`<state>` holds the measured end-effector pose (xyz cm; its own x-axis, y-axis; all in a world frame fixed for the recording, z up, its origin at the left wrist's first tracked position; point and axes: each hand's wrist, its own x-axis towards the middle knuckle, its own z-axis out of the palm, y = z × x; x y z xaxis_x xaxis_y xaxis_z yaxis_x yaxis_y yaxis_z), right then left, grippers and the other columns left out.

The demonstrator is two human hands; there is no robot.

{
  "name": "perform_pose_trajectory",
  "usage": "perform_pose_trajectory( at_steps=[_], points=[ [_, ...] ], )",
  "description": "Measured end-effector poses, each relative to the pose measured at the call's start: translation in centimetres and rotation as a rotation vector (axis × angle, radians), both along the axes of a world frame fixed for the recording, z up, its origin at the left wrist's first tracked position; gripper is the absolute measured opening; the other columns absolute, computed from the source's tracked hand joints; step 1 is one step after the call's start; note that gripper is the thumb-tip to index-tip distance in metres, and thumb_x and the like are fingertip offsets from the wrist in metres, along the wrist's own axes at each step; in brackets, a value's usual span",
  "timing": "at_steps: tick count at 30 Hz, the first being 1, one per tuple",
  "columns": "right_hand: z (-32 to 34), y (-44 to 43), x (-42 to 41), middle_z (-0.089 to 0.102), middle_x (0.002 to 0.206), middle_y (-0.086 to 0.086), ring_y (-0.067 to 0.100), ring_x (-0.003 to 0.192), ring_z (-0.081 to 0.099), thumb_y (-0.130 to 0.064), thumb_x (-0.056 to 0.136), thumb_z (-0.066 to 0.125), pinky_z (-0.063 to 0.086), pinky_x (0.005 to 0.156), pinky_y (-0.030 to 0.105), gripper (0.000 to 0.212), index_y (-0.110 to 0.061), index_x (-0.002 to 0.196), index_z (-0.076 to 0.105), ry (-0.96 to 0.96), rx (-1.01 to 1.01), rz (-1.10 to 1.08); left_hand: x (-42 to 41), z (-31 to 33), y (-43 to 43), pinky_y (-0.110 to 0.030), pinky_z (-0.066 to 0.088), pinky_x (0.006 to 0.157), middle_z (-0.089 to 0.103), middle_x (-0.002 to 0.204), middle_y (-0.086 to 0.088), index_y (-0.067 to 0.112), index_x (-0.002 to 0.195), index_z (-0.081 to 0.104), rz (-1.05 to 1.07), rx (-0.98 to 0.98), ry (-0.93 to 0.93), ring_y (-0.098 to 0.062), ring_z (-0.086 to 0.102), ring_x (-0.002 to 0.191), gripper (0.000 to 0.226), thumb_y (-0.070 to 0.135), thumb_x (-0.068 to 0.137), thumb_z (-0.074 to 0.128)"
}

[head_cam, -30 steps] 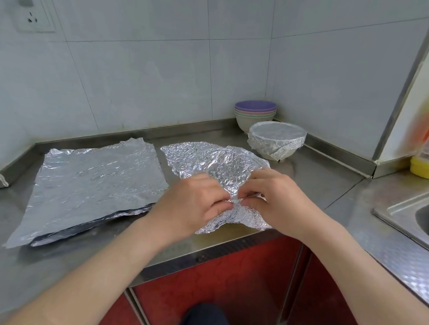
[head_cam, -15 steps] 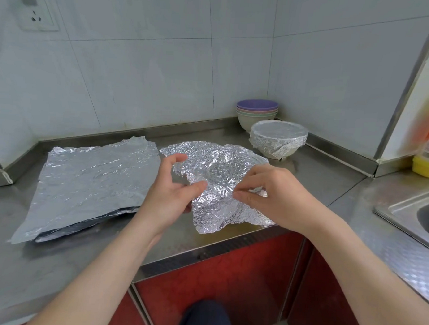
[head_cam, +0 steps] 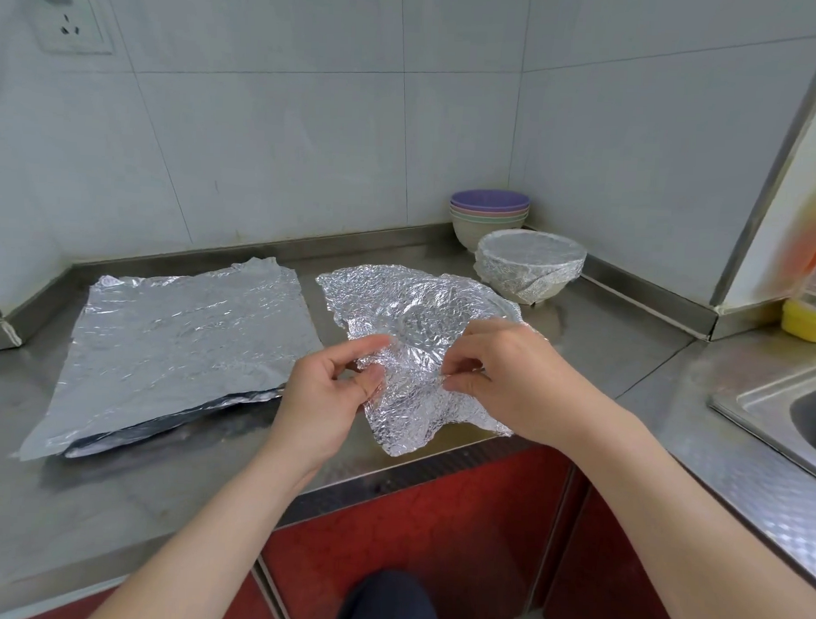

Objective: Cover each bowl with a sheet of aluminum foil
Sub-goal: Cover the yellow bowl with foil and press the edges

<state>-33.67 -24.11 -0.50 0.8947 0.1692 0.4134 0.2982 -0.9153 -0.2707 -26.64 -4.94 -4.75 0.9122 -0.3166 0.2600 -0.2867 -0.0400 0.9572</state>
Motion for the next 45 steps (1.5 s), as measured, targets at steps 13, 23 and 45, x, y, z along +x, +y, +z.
perform_pose_trajectory(
  at_steps=[13, 23, 45],
  points=[
    [-0.2, 0.1, 0.0, 0.055, 0.094, -0.006, 0.016, 0.093, 0.047, -0.022, 0.091, 0.065, 0.038, 0.079, 0.027, 0.009, -0.016, 0.098, 0.065, 0.005, -0.064, -0.018, 0.4, -1.7, -0.1, -0.024, 0.046, 0.076, 0.065, 0.075, -0.004, 0.046, 0.096, 0.071, 0.118, 0.006, -0.089, -0.016, 0.052, 0.068, 0.035, 0.017, 0.076, 0.079],
    [-0.3, -0.2, 0.3, 0.058, 0.088, -0.005, 0.014, 0.085, 0.05, -0.015, 0.087, 0.069, 0.046, 0.077, 0.034, 0.008, -0.013, 0.095, 0.068, -0.026, -0.013, 0.045, 0.4, 2.5, 0.7, -0.015, 0.041, 0.083, 0.061, 0.098, 0.01, 0.027, 0.106, 0.074, 0.067, 0.411, -0.864, -0.006, 0.053, 0.093, 0.022, 0.034, 0.086, 0.068],
    [-1.1, -1.3, 0.2, 0.063, 0.092, -0.003, 0.015, 0.089, 0.055, -0.012, 0.084, 0.072, 0.048, 0.078, 0.033, 0.016, -0.016, 0.099, 0.077, -0.075, 0.02, 0.042, 1.4, 2.1, -0.7, -0.029, 0.054, 0.061, 0.07, 0.078, 0.012, 0.022, 0.086, 0.074, -0.133, 0.737, -1.007, -0.01, 0.064, 0.076, 0.04, 0.047, 0.089, 0.043]
  ],
)
